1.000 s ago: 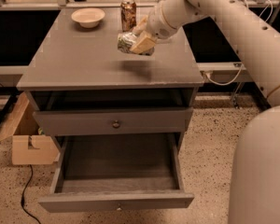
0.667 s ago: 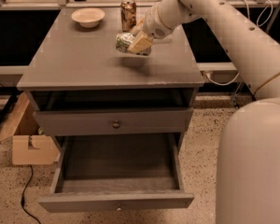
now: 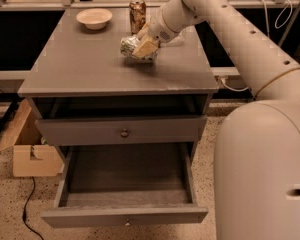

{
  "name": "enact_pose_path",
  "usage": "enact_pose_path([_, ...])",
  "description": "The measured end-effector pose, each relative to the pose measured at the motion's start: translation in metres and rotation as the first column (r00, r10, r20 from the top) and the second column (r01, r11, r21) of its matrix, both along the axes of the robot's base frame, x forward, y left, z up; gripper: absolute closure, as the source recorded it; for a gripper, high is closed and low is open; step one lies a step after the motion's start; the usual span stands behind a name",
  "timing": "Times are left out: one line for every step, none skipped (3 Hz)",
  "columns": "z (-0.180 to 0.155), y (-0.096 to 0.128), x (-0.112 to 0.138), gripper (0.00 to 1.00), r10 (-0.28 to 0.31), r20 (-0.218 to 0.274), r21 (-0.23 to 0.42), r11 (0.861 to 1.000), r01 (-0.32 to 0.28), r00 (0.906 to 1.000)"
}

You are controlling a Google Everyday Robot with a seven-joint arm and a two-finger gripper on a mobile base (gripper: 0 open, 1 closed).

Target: Pick 7up can from middle drawer and place on counter

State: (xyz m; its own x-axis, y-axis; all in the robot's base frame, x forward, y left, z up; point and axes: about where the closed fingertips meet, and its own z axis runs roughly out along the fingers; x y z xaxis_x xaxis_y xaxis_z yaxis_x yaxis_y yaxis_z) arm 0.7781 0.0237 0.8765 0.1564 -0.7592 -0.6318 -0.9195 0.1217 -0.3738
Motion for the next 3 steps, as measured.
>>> enact_pose_path([-0.004, 0.003, 0.005, 0.17, -0.003, -0.01, 0.0, 1.0, 0.003, 0.9999])
enact_pose_path([0.001, -0.004, 0.004, 0.0, -0.012, -0.002, 0.003, 1.0, 0.012, 0.9999])
enact_pose_path([0.015, -0.026, -0.001, 0.0, -0.04, 0.022, 0.011, 0.999, 0.039, 0.999])
